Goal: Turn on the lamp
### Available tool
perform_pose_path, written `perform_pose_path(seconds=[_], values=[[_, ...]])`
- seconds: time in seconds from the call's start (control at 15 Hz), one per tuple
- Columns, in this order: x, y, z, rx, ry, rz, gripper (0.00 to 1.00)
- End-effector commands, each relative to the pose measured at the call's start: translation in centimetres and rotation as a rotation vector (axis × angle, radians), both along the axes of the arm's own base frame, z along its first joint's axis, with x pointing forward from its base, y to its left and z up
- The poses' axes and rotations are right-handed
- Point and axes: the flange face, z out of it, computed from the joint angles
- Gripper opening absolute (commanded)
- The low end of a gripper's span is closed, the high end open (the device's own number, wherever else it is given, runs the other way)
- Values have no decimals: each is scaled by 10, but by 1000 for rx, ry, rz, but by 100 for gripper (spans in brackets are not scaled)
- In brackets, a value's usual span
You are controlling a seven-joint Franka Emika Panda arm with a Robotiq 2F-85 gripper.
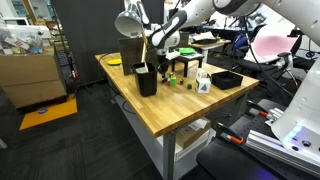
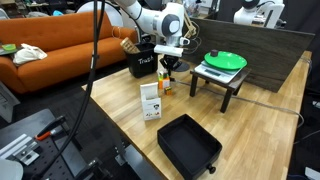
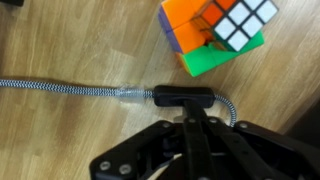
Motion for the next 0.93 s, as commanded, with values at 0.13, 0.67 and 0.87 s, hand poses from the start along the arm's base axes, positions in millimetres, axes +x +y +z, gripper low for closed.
perform_pose_path(seconds=[0.13,0.67,0.87], values=[[2,0,-1,17,20,18,0],[-3,3,-12,20,50,18,0],[-2,4,-7,12,31,24,0]])
